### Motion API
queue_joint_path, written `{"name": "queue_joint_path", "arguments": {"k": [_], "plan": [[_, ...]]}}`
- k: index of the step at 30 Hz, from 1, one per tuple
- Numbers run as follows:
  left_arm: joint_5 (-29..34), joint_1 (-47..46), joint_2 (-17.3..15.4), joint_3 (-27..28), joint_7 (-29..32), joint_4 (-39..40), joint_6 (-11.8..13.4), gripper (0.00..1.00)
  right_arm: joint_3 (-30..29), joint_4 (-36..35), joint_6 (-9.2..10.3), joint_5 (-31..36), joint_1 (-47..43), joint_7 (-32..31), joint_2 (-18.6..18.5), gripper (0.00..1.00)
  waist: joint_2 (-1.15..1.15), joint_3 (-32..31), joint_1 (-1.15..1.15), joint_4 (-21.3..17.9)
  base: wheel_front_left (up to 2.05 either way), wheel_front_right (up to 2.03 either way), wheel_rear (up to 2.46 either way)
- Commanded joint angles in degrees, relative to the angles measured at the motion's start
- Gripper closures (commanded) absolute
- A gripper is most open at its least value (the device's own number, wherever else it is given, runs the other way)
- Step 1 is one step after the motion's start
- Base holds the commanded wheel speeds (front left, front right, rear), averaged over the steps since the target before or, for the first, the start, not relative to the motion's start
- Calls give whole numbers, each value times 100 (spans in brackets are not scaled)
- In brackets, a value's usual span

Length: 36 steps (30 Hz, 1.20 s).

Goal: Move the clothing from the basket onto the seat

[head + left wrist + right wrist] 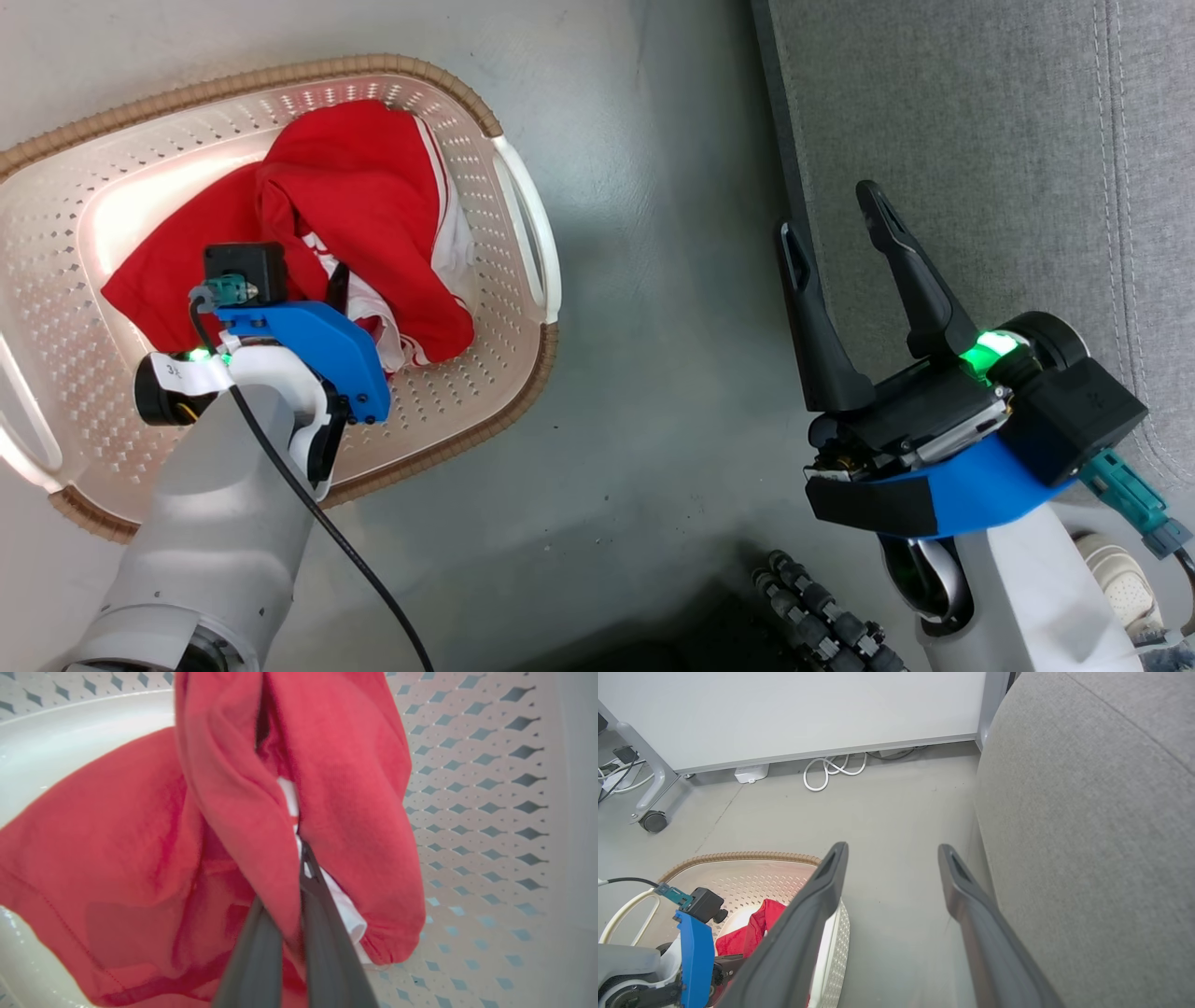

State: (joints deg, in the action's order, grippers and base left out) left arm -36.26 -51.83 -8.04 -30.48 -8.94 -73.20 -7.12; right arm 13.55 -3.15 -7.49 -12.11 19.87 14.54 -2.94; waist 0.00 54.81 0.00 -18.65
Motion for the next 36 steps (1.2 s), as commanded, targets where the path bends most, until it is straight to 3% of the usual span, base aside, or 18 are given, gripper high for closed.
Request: {"name": "queue_joint_path", "arguments": {"k": [1, 15, 36], "plan": [[-5, -65, -3, -18, -21, -4, -40, 100, -16, 3, -1, 38, 111, 31, 9, 0, 0, -7, 0, 3, 0, 0, 0], [-187, 110, 177, -68, -182, -27, -50, 100, -19, 98, -1, 127, 131, -12, 9, 0, 0, -537, 0, 187, 0, 0, 0], [-641, 1340, 466, -792, -554, 777, -55, 100, -128, 528, -1, 252, -556, -427, 5, 0, 0, -3273, 0, 966, 0, 0, 0]]}}
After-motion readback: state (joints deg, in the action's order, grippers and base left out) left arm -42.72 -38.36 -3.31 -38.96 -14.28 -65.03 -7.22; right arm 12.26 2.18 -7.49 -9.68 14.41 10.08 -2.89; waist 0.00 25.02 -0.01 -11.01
